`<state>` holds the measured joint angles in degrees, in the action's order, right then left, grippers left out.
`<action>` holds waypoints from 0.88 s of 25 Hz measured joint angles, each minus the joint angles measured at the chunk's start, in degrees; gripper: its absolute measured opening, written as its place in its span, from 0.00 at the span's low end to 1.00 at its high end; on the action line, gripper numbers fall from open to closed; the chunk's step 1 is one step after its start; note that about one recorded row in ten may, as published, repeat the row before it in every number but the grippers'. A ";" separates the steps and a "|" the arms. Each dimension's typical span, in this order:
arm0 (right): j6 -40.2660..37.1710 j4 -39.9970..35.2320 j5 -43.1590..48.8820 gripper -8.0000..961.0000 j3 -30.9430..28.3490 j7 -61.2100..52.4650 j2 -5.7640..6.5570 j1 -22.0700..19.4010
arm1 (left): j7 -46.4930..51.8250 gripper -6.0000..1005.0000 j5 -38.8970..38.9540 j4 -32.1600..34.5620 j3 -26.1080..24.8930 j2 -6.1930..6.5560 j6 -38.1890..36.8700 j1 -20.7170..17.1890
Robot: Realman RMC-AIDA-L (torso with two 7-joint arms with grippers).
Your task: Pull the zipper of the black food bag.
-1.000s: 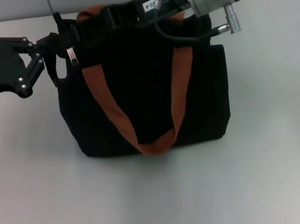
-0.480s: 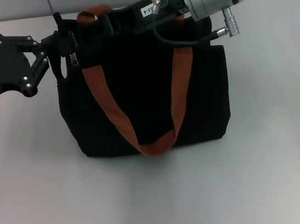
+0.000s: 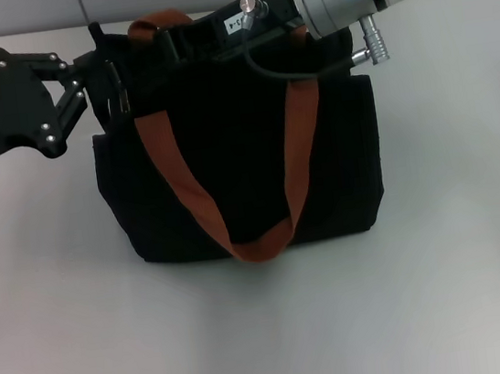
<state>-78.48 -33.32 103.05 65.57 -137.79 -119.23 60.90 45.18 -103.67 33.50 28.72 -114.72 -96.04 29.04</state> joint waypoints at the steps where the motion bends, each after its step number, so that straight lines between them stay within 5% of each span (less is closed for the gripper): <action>1: 0.02 0.00 -0.02 0.75 0.00 0.00 -0.02 -0.02 | 0.00 0.05 0.05 0.04 0.03 -0.01 -0.05 0.06; 22: 0.87 -0.12 -0.95 0.74 0.07 1.59 -0.40 -0.53 | 2.35 0.05 0.06 1.44 0.06 -0.94 0.27 0.69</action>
<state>-77.61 -33.45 102.10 65.64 -136.20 -119.62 60.37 47.52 -103.61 34.94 28.78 -115.66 -95.76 29.73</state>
